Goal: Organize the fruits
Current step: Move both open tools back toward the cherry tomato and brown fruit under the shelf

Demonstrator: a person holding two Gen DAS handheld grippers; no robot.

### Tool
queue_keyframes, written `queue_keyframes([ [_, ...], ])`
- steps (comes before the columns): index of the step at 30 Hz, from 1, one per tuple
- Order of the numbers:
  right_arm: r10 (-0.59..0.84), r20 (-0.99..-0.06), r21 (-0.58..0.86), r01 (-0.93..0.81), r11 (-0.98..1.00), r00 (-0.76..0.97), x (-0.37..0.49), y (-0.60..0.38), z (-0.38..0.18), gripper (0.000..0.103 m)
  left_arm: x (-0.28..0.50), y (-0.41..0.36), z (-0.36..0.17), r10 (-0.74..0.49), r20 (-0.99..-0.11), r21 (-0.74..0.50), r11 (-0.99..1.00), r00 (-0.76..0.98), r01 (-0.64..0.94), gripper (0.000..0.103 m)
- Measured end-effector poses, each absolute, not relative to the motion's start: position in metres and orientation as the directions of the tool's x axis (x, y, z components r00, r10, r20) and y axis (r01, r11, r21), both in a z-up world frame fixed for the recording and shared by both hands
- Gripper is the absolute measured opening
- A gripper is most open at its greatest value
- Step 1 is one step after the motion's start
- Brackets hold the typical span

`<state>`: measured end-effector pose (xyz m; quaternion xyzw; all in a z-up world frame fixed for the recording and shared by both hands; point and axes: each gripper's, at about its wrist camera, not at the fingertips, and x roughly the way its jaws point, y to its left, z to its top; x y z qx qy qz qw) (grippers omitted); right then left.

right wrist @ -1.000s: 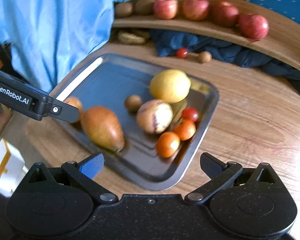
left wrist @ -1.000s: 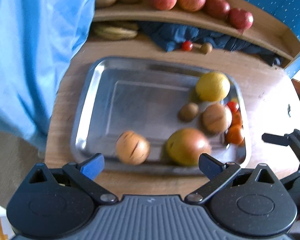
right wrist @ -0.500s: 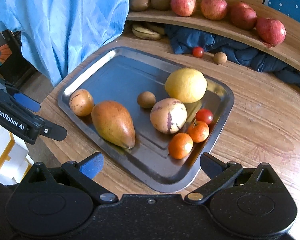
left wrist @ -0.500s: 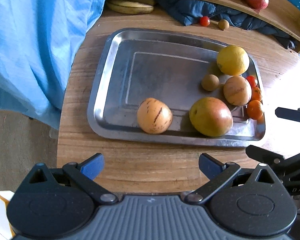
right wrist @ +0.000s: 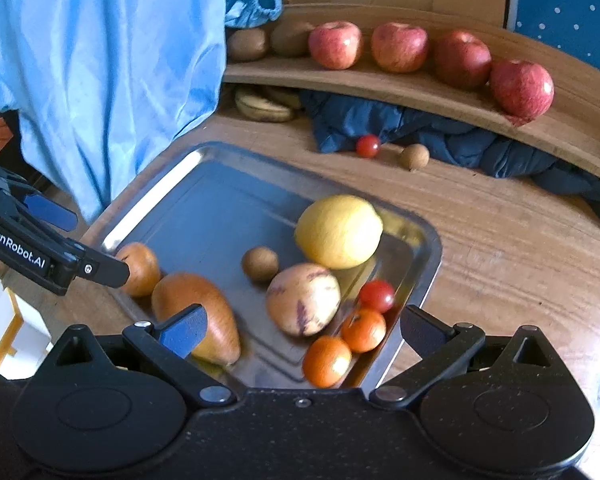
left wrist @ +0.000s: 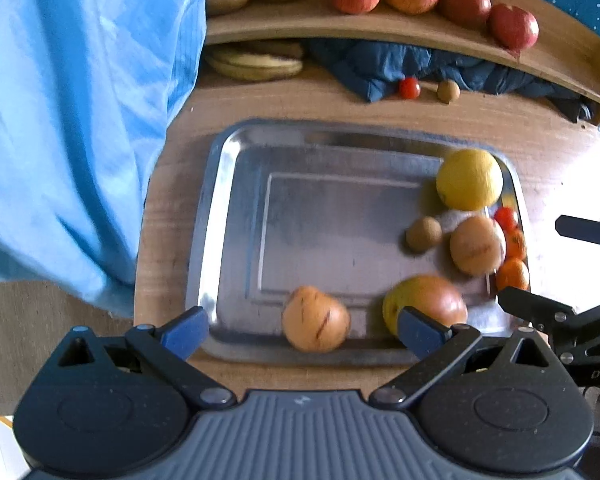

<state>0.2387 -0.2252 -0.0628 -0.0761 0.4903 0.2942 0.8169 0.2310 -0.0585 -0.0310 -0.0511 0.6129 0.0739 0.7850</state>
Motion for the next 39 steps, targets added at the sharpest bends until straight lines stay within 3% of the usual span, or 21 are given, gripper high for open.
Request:
queue_keyframes([
  [21, 0.297, -0.825, 0.125, -0.359, 0.925, 0.48, 0.281, -0.242, -0.067, 0.102, 0.322, -0.072, -0.044, -0.014, -0.95, -0.055, 0.991, 0.313, -0.123, 0.102],
  [39, 0.219, -0.832, 0.079, -0.283, 0.956, 0.51, 0.306, -0.246, -0.081, 0.102, 0.376, -0.079, -0.066, -0.062, -0.94, -0.129, 0.975, 0.337, -0.181, 0.102],
])
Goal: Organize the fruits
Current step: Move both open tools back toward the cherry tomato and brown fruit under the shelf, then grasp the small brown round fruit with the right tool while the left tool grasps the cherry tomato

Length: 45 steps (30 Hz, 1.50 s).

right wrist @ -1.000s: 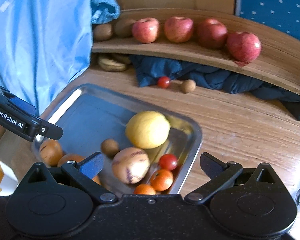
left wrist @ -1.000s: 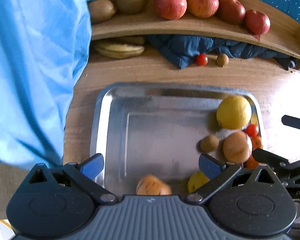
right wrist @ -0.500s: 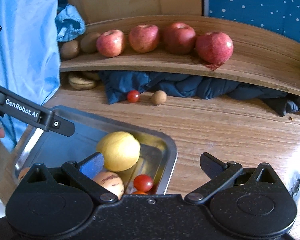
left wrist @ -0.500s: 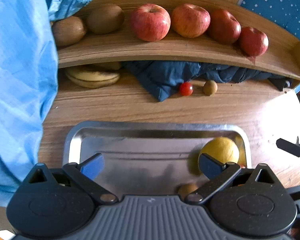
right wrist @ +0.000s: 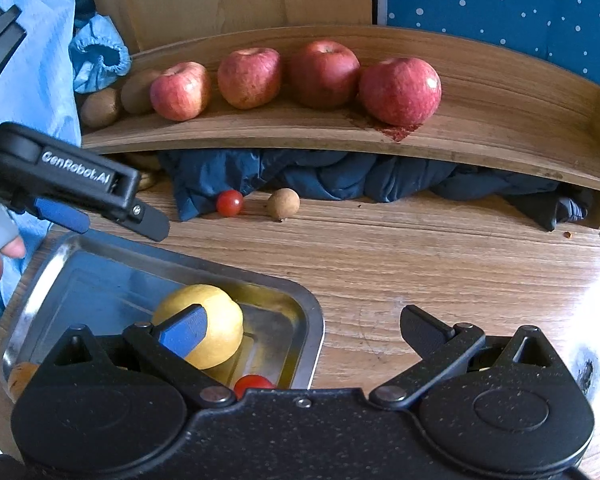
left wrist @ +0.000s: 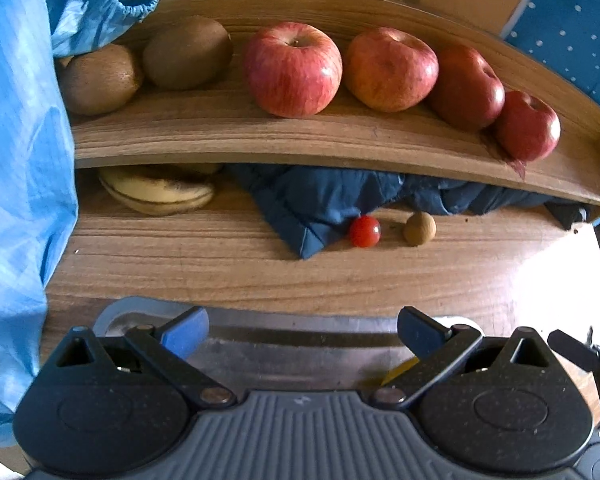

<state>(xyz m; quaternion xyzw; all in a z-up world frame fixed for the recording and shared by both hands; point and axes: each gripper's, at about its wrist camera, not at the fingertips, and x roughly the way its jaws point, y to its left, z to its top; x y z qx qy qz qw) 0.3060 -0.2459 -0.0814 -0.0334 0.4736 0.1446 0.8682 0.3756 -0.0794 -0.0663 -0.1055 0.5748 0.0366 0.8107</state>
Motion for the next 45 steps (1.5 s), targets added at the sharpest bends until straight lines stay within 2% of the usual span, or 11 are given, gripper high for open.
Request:
queue_keyframes([
  [13, 0.214, -0.836, 0.049, -0.32, 0.946, 0.506, 0.335, -0.246, -0.091, 0.102, 0.401, -0.086, -0.08, -0.062, -0.932, -0.169, 0.946, 0.358, -0.277, 0.102],
  [29, 0.258, -0.835, 0.05, -0.399, 0.915, 0.486, 0.369, -0.24, -0.106, 0.101, 0.423, -0.103, -0.096, -0.077, -0.934, -0.195, 0.928, 0.349, -0.317, 0.102],
  [37, 0.267, -0.823, 0.03, -0.43, 0.902, 0.502, 0.381, -0.233, -0.11, 0.095, 0.43, -0.11, -0.099, -0.095, -0.928, -0.221, 0.919, 0.36, -0.326, 0.102],
  [45, 0.279, -0.814, 0.022, -0.453, 0.891, 0.509, 0.387, -0.227, -0.113, 0.09, 0.436, -0.12, -0.099, -0.119, -0.916, -0.248, 0.918, 0.383, -0.31, 0.094],
])
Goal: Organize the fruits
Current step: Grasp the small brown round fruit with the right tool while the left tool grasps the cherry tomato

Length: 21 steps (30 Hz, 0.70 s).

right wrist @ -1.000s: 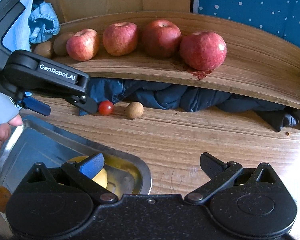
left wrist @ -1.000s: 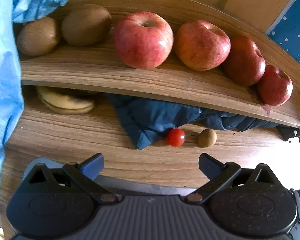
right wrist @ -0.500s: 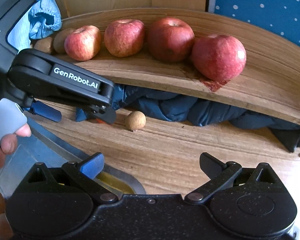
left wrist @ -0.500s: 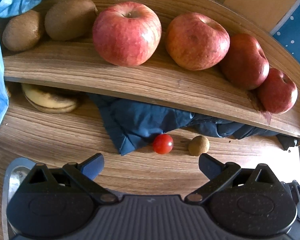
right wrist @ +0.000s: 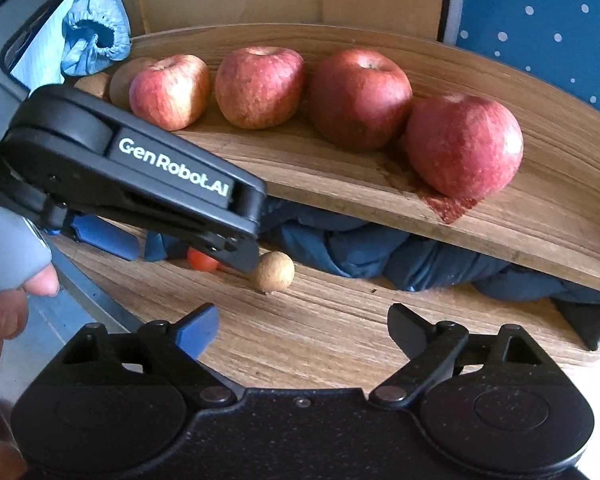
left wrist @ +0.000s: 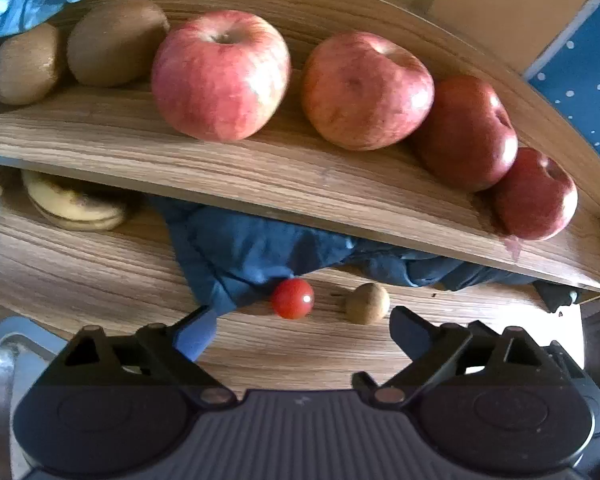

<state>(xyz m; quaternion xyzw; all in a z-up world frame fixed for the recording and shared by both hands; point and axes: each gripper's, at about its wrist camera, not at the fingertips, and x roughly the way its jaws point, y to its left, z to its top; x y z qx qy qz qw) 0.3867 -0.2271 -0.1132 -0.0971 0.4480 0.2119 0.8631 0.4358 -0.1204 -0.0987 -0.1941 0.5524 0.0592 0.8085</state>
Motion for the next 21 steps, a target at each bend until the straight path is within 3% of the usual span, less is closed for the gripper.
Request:
queue_keyframes([
  [7, 0.286, -0.807, 0.012, -0.469, 0.883, 0.517, 0.388, -0.221, -0.115, 0.082, 0.44, -0.127, -0.102, -0.132, -0.911, -0.265, 0.914, 0.391, -0.308, 0.085],
  [21, 0.296, -0.807, -0.005, -0.508, 0.862, 0.511, 0.393, -0.202, -0.127, 0.055, 0.447, -0.119, -0.111, -0.149, -0.911, -0.285, 0.901, 0.385, -0.328, 0.063],
])
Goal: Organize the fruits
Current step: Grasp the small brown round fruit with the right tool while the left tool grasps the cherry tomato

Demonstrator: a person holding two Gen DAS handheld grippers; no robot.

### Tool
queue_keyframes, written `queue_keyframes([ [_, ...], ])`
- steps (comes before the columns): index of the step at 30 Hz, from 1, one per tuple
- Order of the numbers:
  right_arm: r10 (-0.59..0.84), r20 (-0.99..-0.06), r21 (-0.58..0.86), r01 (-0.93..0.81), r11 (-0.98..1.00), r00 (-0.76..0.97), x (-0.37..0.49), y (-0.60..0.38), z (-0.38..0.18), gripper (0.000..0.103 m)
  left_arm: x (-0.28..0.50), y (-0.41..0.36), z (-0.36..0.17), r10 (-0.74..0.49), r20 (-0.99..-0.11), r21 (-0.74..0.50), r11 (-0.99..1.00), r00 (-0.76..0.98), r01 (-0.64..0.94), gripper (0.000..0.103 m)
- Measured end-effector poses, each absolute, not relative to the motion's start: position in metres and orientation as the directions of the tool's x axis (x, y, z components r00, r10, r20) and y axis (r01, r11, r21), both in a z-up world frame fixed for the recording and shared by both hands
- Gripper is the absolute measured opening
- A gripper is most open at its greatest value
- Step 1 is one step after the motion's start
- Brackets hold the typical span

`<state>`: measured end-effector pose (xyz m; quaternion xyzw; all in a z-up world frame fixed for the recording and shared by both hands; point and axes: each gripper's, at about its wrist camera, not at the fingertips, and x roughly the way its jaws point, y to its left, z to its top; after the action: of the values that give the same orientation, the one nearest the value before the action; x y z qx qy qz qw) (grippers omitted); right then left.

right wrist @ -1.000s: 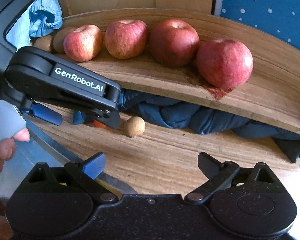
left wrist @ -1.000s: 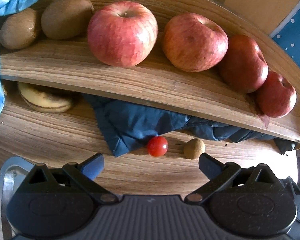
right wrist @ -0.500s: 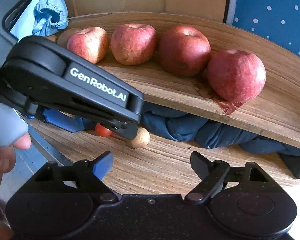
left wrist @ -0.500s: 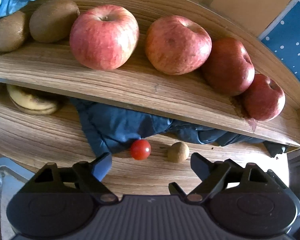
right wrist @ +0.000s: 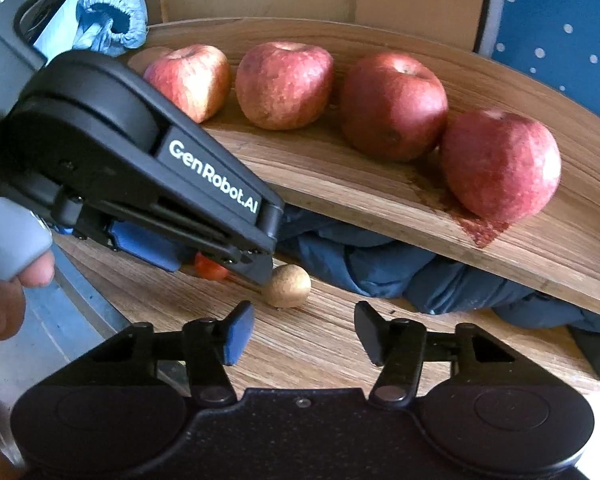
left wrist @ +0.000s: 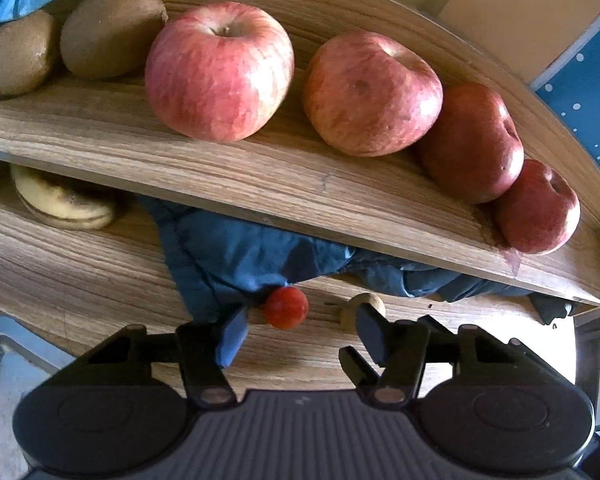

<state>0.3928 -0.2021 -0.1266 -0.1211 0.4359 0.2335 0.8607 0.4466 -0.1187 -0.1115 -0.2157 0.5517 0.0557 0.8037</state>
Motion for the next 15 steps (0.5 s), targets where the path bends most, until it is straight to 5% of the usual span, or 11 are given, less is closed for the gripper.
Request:
queue_keyframes([
  [15, 0.31, -0.812, -0.007, -0.539, 0.842, 0.495, 0.405, -0.19, -0.136, 0.042, 0.452, -0.107, -0.117, -0.145, -0.915, -0.284, 0.893, 0.375, -0.348, 0.046],
])
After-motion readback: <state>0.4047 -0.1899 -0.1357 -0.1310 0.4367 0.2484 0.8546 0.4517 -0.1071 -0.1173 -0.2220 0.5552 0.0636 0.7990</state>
